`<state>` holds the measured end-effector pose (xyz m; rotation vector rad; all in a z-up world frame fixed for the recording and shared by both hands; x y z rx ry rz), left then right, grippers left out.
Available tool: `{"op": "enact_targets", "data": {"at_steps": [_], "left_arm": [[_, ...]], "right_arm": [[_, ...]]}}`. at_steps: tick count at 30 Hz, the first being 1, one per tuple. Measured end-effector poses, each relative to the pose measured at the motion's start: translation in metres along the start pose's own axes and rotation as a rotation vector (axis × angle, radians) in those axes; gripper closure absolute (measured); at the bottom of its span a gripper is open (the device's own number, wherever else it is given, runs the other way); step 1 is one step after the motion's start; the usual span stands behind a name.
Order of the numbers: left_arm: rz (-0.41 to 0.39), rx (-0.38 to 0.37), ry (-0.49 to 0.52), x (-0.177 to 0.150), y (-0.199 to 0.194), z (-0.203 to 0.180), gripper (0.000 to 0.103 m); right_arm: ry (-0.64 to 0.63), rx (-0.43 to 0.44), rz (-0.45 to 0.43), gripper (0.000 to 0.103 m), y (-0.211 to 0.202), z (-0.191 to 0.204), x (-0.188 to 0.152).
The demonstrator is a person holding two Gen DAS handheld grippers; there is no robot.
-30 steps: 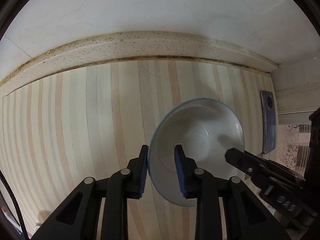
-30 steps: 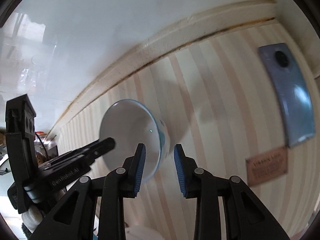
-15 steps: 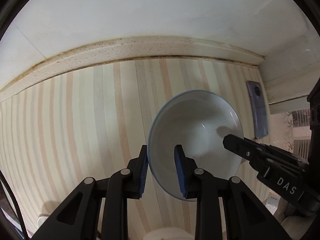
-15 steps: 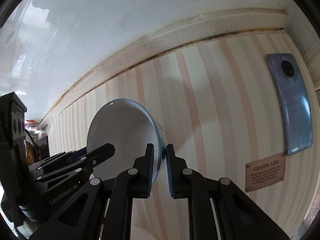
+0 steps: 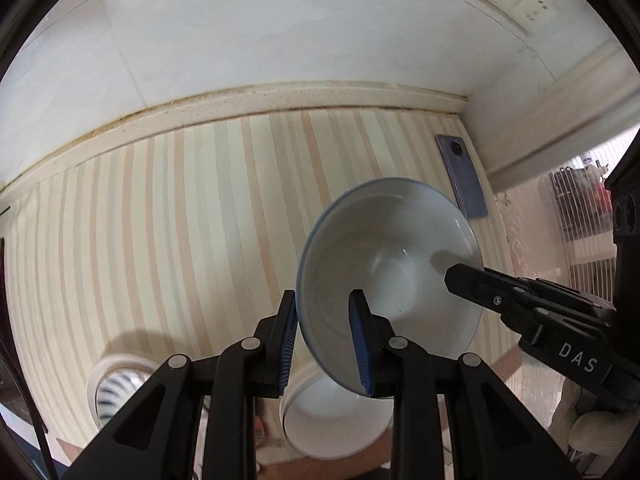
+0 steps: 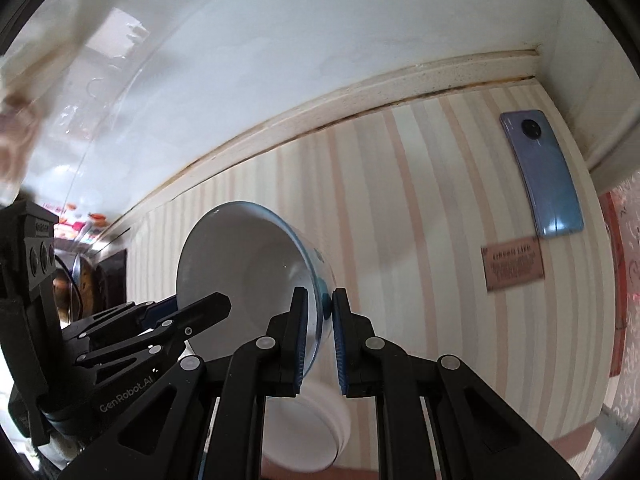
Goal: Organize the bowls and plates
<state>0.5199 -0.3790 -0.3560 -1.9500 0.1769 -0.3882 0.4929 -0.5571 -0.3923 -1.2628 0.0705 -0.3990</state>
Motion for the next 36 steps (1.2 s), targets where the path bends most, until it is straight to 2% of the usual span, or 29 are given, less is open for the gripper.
{"op": "enact_targets", "data": {"at_steps": [5, 12, 18, 26, 36], "left_arm": [[0.009, -0.015, -0.004, -0.038, -0.008, -0.001, 0.080], [0.060, -0.022, -0.015, -0.090, 0.002, 0.003, 0.080], [0.102, -0.001, -0.023, -0.113, 0.019, 0.010, 0.080], [0.124, 0.020, -0.035, -0.119, 0.033, 0.017, 0.080], [0.134, 0.039, -0.028, -0.119, 0.041, 0.020, 0.080]], "right_arm": [[-0.011, 0.003, 0.017, 0.089, -0.013, 0.006, -0.045], [-0.006, 0.014, 0.058, 0.089, -0.008, 0.004, -0.104], [0.017, 0.022, 0.103, 0.089, 0.009, -0.004, -0.137], [0.024, 0.018, 0.133, 0.089, 0.027, -0.008, -0.155], [0.020, -0.002, 0.163, 0.089, 0.040, -0.009, -0.148]]}}
Point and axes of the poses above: each gripper's, at about its wrist camera, not at the fingertips, and y roughly the way its jaws point, z to its left, x to its top, the point moved 10 cm from there along y, roughly the way its jaws point, and after that the axes turned 7 degrees about -x, right-handed, at the moved point
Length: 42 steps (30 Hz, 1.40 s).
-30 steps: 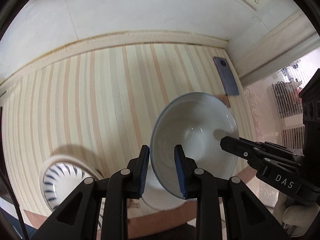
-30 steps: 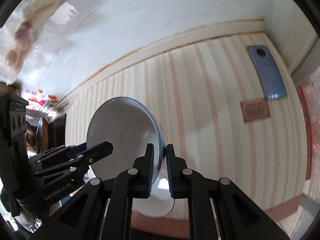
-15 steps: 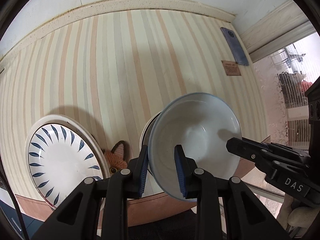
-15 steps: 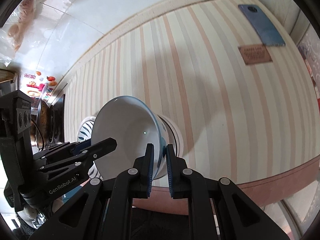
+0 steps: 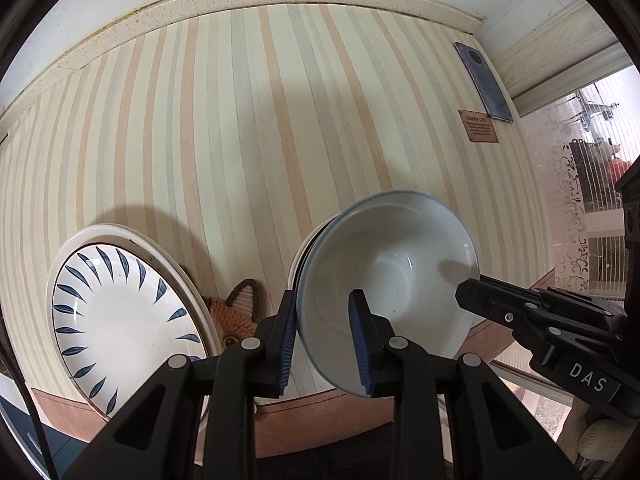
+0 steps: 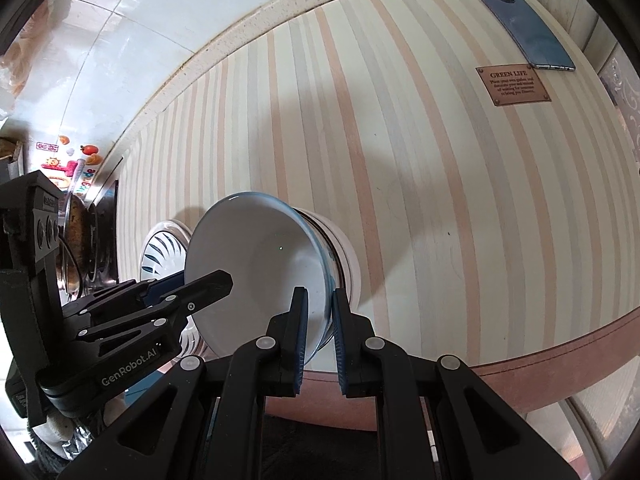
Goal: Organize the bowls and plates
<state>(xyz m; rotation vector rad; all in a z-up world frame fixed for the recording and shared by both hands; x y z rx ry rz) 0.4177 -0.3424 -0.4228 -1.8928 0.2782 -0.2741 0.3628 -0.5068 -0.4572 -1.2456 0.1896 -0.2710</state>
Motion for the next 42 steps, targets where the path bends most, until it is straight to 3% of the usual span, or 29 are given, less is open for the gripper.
{"op": "enact_targets", "data": {"at_steps": [6, 9, 15, 21, 23, 24, 25, 26, 27, 28, 36, 42], "left_arm": [[0.000, 0.014, 0.014, 0.001, 0.003, -0.001, 0.080], [-0.023, 0.057, 0.039, 0.001, -0.006, 0.000, 0.079], [-0.085, 0.083, 0.090, -0.007, -0.039, -0.009, 0.079], [-0.148, 0.060, 0.156, -0.019, -0.078, -0.022, 0.066], [-0.175, 0.051, 0.159, -0.022, -0.091, -0.024, 0.066], [-0.186, 0.045, 0.163, -0.023, -0.097, -0.025, 0.065], [-0.200, 0.035, 0.168, -0.024, -0.105, -0.026, 0.056], [-0.209, 0.033, 0.171, -0.025, -0.110, -0.027, 0.047], [-0.219, 0.029, 0.178, -0.026, -0.115, -0.028, 0.030], [-0.231, 0.020, 0.186, -0.028, -0.122, -0.030, 0.022], [-0.296, -0.016, 0.211, -0.039, -0.153, -0.045, 0.015], [-0.325, -0.059, 0.215, -0.047, -0.172, -0.052, 0.008]], "right_arm": [[0.001, -0.006, 0.013, 0.089, 0.005, 0.003, -0.001], [0.005, -0.006, 0.019, 0.089, 0.005, 0.003, 0.000], [-0.012, -0.042, -0.050, 0.089, -0.016, 0.004, -0.004], [-0.033, -0.082, -0.124, 0.089, -0.050, 0.014, -0.026], [-0.033, -0.086, -0.155, 0.080, -0.064, 0.018, -0.033], [-0.031, -0.086, -0.176, 0.068, -0.073, 0.020, -0.036], [-0.030, -0.085, -0.192, 0.058, -0.080, 0.022, -0.038], [-0.030, -0.084, -0.214, 0.054, -0.089, 0.024, -0.042], [-0.031, -0.084, -0.228, 0.051, -0.097, 0.026, -0.045], [-0.032, -0.086, -0.244, 0.047, -0.105, 0.027, -0.049], [-0.059, -0.144, -0.319, 0.018, -0.147, 0.038, -0.074], [-0.059, -0.153, -0.377, 0.013, -0.171, 0.045, -0.087]]}}
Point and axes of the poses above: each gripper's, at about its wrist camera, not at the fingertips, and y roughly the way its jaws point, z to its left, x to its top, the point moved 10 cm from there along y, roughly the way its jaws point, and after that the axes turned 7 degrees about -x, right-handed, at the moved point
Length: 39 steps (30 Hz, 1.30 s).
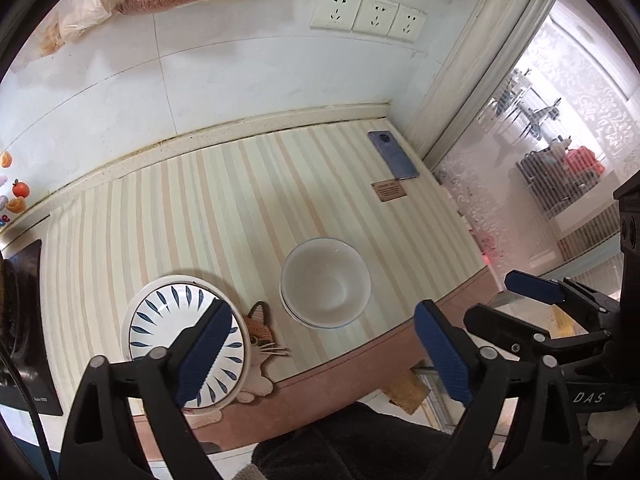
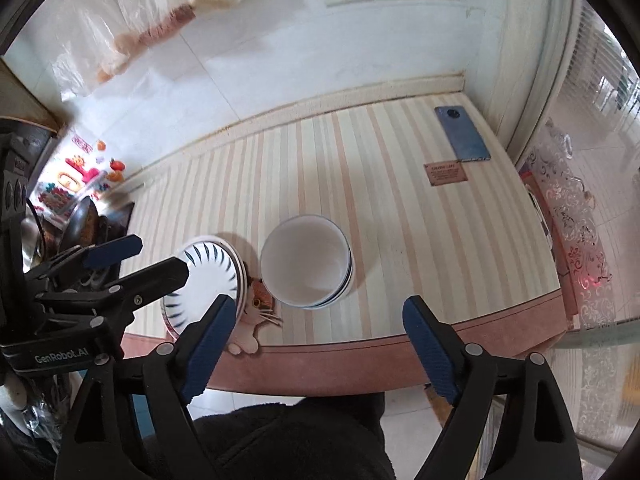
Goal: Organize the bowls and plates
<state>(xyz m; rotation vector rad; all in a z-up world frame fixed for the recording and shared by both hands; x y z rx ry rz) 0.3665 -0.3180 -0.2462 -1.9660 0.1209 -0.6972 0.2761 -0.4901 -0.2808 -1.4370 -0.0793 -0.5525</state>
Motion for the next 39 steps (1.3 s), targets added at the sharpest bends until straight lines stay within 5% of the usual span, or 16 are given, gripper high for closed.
{"op": "enact_targets", "data": {"at_steps": [8, 14, 30, 39], "left_arm": [[0.003, -0.037, -0.030, 0.001, -0.002, -0.004, 0.008], [0.042, -0.065, -0.083, 0.002, 0.031, 0.012, 0.008], [0.317, -0.099, -0.207, -0.003, 0.182, 0.082, 0.008], [0.450, -0.154, -0.273, -0.018, 0.226, 0.092, 0.008]], "right_arm": [[0.029, -0.006, -0.047, 0.011, -0.023, -0.008, 0.003], [0.067, 0.021, -0.011, 0.011, -0.002, -0.021, 0.001], [0.255, 0.297, 0.267, 0.011, 0.194, -0.033, -0.019], [0.289, 0.439, 0.335, 0.011, 0.254, -0.015, -0.023]]}}
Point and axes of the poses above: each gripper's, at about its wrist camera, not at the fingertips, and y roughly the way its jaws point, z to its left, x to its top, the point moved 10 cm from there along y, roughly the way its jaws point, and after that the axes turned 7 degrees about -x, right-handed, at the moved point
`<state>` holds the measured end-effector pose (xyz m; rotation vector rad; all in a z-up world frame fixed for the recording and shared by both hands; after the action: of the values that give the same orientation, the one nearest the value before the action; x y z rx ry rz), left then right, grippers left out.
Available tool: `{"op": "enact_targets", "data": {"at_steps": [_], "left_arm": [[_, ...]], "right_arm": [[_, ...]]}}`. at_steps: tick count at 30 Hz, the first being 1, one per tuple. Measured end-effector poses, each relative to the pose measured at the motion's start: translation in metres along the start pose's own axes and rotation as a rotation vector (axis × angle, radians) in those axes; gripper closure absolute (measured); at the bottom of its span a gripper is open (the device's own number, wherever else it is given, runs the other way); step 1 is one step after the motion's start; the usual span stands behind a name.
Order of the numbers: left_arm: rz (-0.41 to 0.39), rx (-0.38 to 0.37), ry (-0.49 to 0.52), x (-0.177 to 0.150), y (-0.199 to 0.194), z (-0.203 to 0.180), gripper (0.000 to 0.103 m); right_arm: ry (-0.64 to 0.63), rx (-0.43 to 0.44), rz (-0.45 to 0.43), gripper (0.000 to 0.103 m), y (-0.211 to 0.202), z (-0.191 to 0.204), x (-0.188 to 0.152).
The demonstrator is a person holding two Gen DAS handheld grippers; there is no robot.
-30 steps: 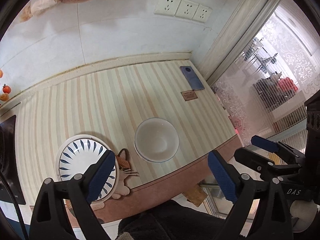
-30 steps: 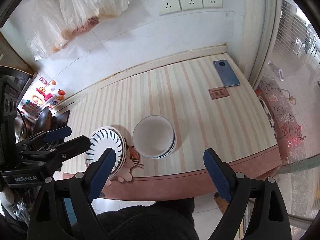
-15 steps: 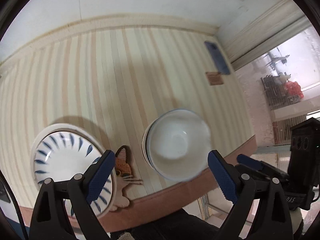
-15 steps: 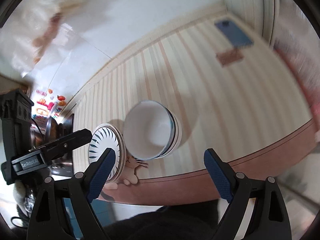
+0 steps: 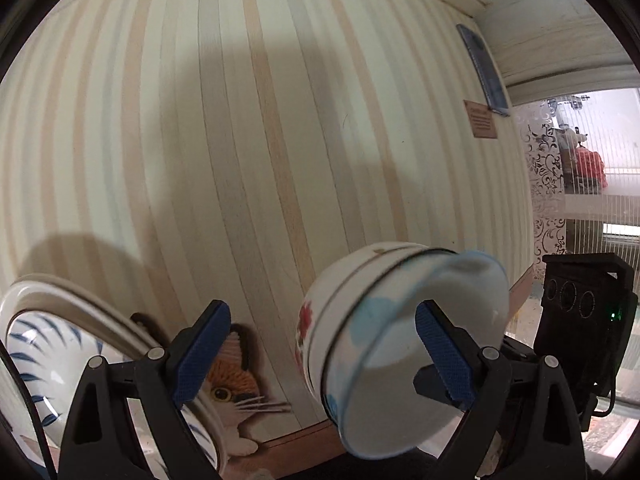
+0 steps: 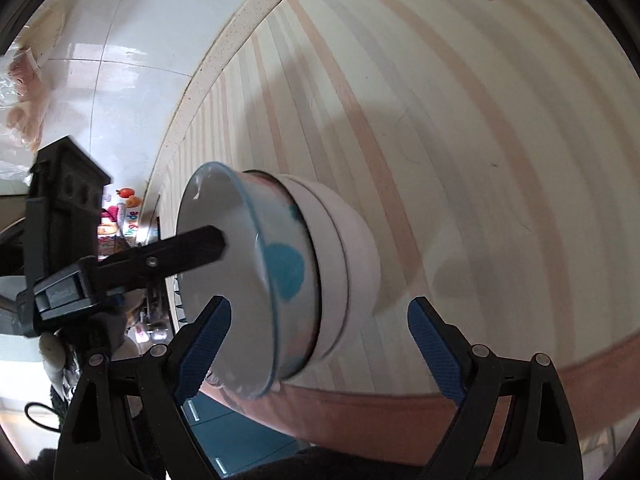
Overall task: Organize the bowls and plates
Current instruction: 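Grasp the rims of the three nested bowls with the right tool, then carry the bowl stack with the right tool over the plate stack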
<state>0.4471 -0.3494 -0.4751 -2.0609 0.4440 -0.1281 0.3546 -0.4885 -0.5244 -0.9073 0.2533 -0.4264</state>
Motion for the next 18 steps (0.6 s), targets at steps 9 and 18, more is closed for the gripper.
{"op": "enact_targets", "data": {"at_steps": [9, 18], "left_arm": [[0.034, -0.124, -0.064, 0.002, 0.015, 0.001, 0.014], [0.024, -0.177, -0.041, -0.001, 0.014, -0.016, 0.027]], "right_arm": [[-0.006, 0.050, 0.039, 0.011, 0.018, 0.006, 0.012], [0.034, 0.005, 0.068, 0.048, 0.034, -0.004, 0.018]]}}
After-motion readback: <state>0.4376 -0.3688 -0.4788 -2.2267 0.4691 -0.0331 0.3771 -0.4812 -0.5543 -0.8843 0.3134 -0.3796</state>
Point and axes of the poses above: each gripper's, at about its wrist camera, not at the fingertips, and y roughly the way its jaws point, z to its left, x to its top, the point moved 10 cm from there along y, roughly the way its jaws point, and after that the axes turned 7 degrees about -x, right-handed, at the moved point
